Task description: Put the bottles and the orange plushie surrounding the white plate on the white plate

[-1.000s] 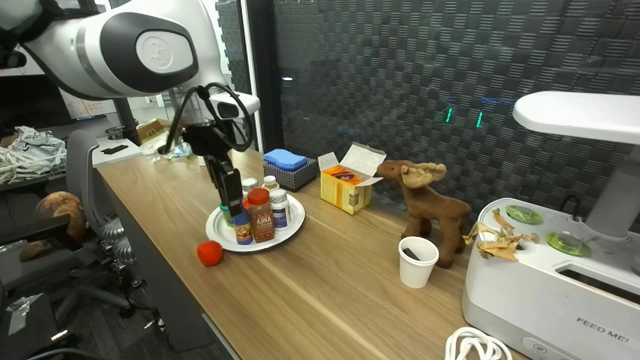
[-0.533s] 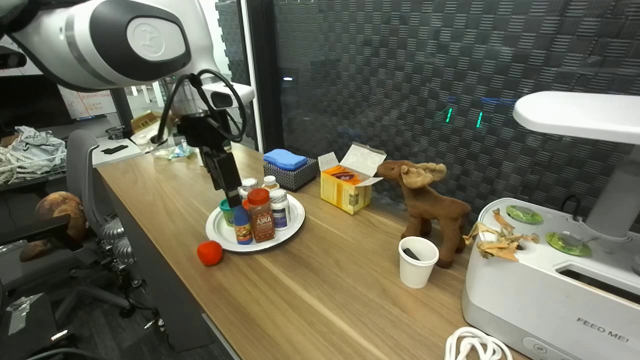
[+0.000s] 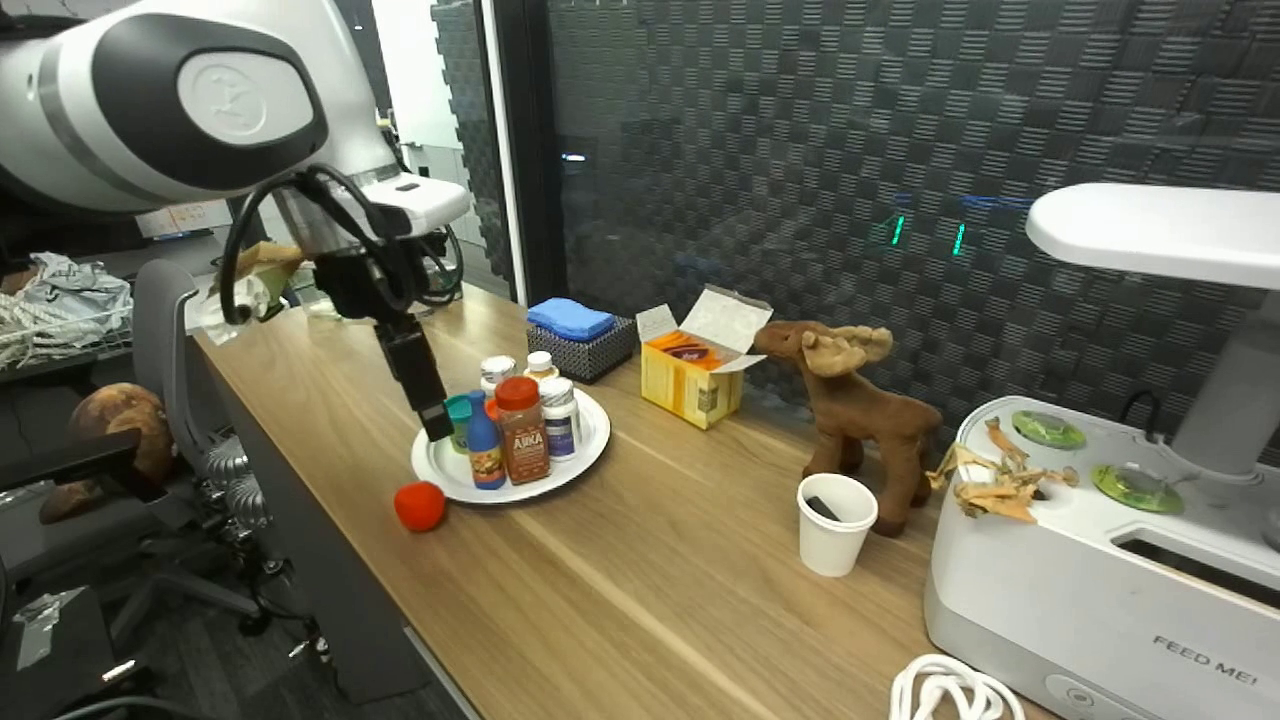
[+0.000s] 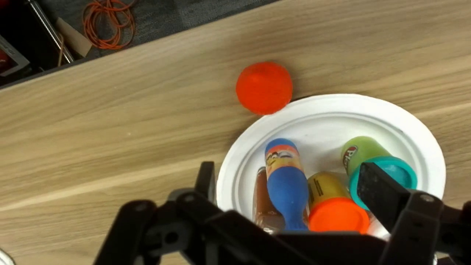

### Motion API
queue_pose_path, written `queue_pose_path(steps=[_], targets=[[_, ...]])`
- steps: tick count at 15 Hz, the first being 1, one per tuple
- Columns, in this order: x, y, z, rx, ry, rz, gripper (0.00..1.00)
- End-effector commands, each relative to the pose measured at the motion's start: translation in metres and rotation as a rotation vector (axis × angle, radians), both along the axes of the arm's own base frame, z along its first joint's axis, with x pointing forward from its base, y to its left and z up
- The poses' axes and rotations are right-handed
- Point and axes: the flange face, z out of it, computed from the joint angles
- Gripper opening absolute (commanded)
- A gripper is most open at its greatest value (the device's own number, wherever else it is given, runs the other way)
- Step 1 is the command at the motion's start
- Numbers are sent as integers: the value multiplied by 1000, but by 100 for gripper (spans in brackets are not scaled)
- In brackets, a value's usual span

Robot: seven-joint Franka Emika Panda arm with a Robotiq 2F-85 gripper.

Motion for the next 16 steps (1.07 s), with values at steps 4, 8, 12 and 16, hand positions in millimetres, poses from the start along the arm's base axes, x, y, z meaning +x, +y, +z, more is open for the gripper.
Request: queue_pose_path(steps=[4,8,12,16], targets=[[-28,-11,-26,22,-56,-9,100],[-32,-16,-41,40,-16,-20,100],[-32,-19,-58,44,37,-24,100],[-30,-22,-74,63,84,-24,100]])
